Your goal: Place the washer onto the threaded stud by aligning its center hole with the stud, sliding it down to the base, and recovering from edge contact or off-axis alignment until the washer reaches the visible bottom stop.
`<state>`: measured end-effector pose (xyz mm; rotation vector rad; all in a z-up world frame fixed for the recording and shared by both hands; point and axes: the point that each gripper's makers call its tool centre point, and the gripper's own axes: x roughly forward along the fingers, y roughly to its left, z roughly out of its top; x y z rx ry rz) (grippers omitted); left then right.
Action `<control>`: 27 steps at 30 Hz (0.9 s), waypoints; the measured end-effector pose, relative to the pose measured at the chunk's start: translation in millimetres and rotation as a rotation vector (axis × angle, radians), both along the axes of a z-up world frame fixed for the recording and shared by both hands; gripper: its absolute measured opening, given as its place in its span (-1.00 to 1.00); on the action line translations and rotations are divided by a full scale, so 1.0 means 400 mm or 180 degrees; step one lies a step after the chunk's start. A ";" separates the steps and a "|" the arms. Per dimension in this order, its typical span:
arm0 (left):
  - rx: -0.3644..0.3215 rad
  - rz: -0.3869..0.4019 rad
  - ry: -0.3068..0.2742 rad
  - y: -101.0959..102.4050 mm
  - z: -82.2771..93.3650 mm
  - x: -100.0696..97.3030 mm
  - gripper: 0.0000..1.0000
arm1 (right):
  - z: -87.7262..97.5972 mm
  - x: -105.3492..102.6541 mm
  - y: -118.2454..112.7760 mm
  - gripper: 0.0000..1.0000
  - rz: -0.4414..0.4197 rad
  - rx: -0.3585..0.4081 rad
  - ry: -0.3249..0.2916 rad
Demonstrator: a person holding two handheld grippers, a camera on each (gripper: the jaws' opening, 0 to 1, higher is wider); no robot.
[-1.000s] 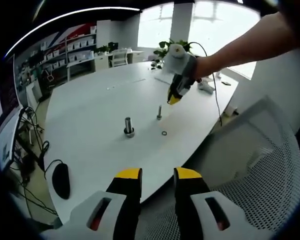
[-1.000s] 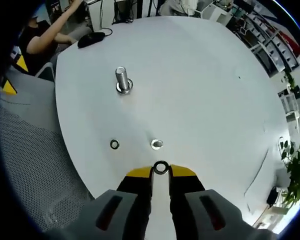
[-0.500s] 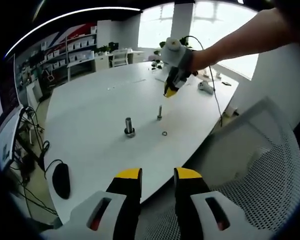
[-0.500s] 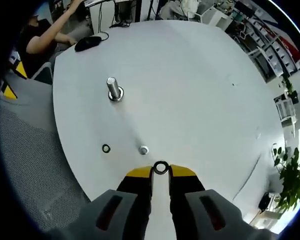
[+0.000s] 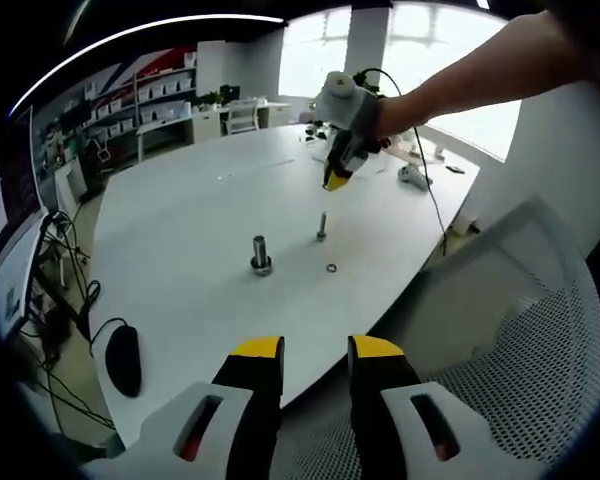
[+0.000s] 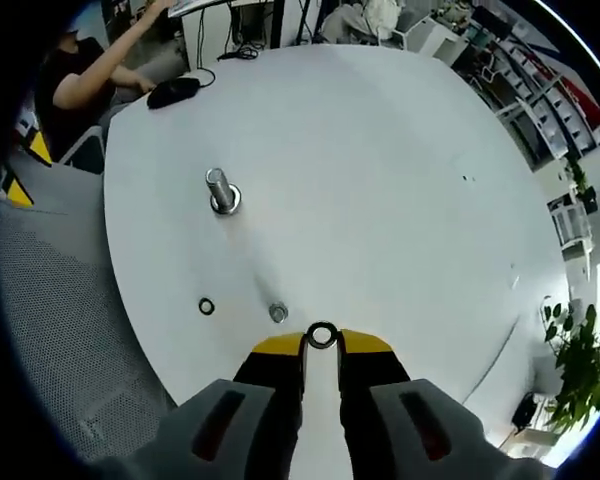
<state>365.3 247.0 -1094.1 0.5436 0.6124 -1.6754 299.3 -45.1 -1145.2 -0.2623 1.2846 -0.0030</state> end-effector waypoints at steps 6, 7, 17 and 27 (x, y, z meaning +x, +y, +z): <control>0.0009 -0.0004 -0.0003 0.001 0.001 -0.002 -0.53 | -0.003 -0.002 -0.002 -0.72 0.0008 0.0005 0.0017; 0.0009 -0.0002 -0.0003 0.001 -0.001 -0.001 -0.53 | 0.000 -0.003 0.000 -0.72 0.0002 0.0009 0.0011; 0.0040 -0.0016 -0.0009 0.003 -0.001 -0.004 -0.53 | -0.003 0.000 0.002 -0.72 0.0031 0.0046 -0.0013; 0.0036 -0.0001 -0.0014 0.001 -0.002 -0.001 -0.53 | -0.031 -0.016 0.015 -0.72 0.0034 0.0143 -0.0025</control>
